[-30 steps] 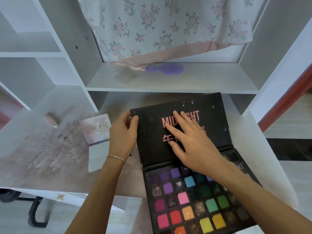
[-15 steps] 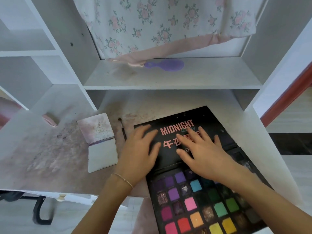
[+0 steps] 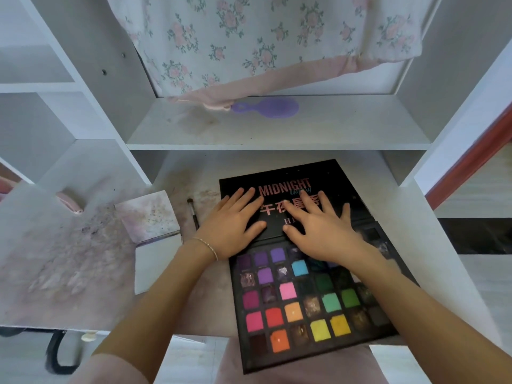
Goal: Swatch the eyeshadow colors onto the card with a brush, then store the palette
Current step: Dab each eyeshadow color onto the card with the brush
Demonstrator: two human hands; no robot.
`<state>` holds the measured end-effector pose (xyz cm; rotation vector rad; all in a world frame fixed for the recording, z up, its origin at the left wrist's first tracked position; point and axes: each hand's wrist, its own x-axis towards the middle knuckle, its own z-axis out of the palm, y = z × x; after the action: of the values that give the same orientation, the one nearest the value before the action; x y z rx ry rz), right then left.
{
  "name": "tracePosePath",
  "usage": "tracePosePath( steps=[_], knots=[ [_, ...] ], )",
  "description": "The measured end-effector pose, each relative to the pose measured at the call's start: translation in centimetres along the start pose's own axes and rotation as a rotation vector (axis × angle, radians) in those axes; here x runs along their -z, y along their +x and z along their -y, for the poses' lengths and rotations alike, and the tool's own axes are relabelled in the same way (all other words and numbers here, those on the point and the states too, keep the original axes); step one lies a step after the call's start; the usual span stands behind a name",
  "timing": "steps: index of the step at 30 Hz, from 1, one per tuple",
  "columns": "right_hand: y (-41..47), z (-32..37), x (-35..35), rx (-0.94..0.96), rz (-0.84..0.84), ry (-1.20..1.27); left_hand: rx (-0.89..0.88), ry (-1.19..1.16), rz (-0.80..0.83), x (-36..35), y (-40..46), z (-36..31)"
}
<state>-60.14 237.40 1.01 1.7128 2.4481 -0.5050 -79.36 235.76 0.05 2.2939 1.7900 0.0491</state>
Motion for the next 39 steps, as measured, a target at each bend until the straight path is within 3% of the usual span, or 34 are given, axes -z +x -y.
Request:
tracePosePath(
  steps=[11,17,23,27,31,39],
  knots=[
    [1.8,0.4,0.3,-0.029,-0.105,0.048,-0.004,-0.098,-0.093,1.1,1.4,0.3],
    [0.7,2.5,0.7,0.152,-0.424,0.251,-0.011,-0.352,-0.474,2.7,-3.5,-0.2],
    [1.1,7.2,0.8,0.348,-0.359,0.396,0.193,-0.538,-0.767,1.9,-9.5,2.3],
    [2.4,11.2,0.0,0.406,-0.282,0.416,0.408,-0.531,-0.898,1.0,-12.2,5.1],
    [3.8,14.1,-1.0,0.388,-0.249,0.356,0.668,-0.586,-0.908,0.6,-12.9,7.6],
    [4.4,15.6,-1.7,0.274,-0.268,0.317,0.665,-0.575,-0.761,0.2,-11.6,9.2]
  ],
)
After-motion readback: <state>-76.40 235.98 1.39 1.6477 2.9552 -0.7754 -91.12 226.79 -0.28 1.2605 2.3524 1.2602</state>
